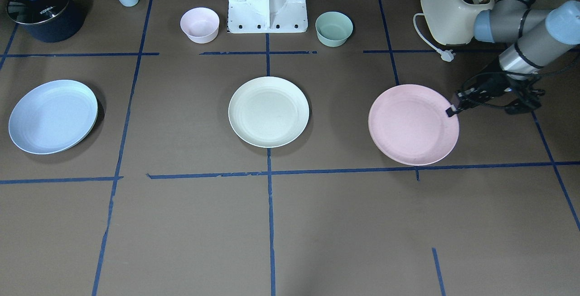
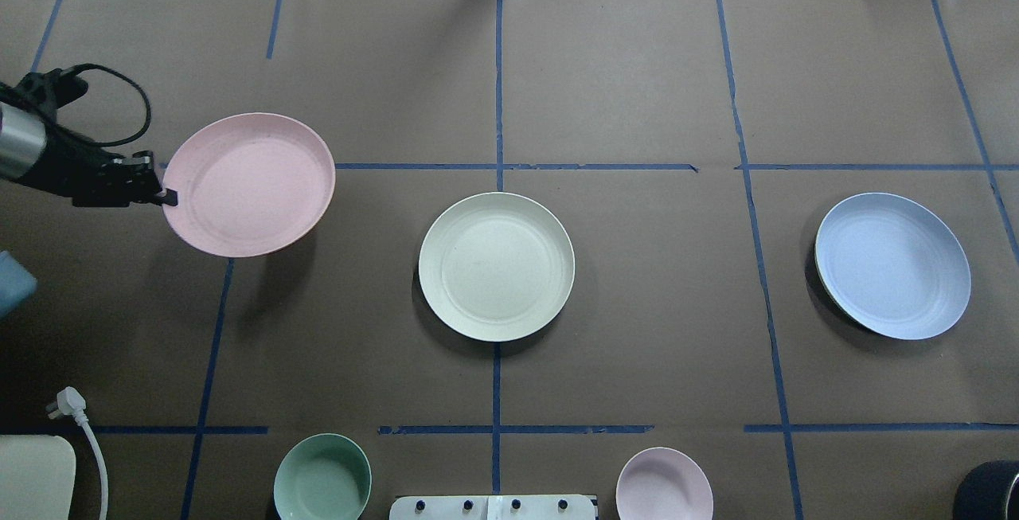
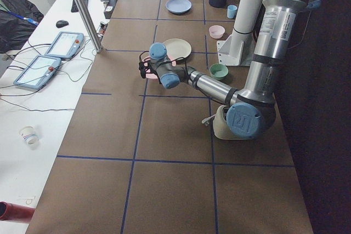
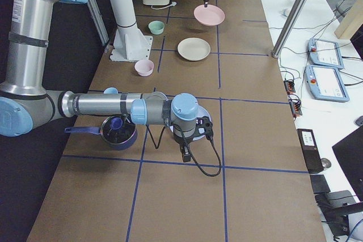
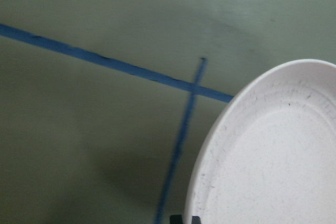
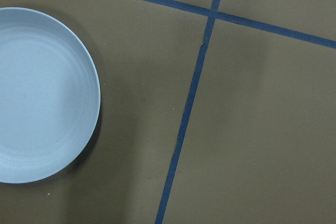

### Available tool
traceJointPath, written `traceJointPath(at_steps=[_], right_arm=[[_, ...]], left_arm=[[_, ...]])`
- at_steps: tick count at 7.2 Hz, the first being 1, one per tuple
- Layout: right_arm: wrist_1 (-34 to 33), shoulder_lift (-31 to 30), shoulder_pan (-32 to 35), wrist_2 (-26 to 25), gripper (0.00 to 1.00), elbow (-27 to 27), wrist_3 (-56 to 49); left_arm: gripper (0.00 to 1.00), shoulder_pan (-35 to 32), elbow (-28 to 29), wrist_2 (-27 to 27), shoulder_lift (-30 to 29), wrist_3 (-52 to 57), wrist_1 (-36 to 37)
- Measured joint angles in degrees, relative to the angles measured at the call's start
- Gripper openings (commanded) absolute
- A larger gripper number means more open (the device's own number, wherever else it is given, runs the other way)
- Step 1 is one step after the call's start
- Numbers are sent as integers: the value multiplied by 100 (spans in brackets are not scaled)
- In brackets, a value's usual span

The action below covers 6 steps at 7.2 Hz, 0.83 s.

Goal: Stack three plates with pink and blue
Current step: 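Carry the pink plate with the left gripper onto the cream plate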

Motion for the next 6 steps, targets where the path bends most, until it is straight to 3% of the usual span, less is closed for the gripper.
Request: traceJointPath(at_steps=[2,4,5,6], right_arm=[[0,0,-2,-5,100,-4,0],[0,0,-2,-14,100,-10,-2],[0,0,-2,-16,100,-15,-5],[0,0,-2,-17,100,-19,-7]], left_arm=[[0,975,-170,835,-902,-606,972],[0,1699,-90,1522,-1454,-985,1368],[63,1854,-66,1617,-1547,-1044,1411],[100,1923,-42,1649,-1600,-1048,1416]])
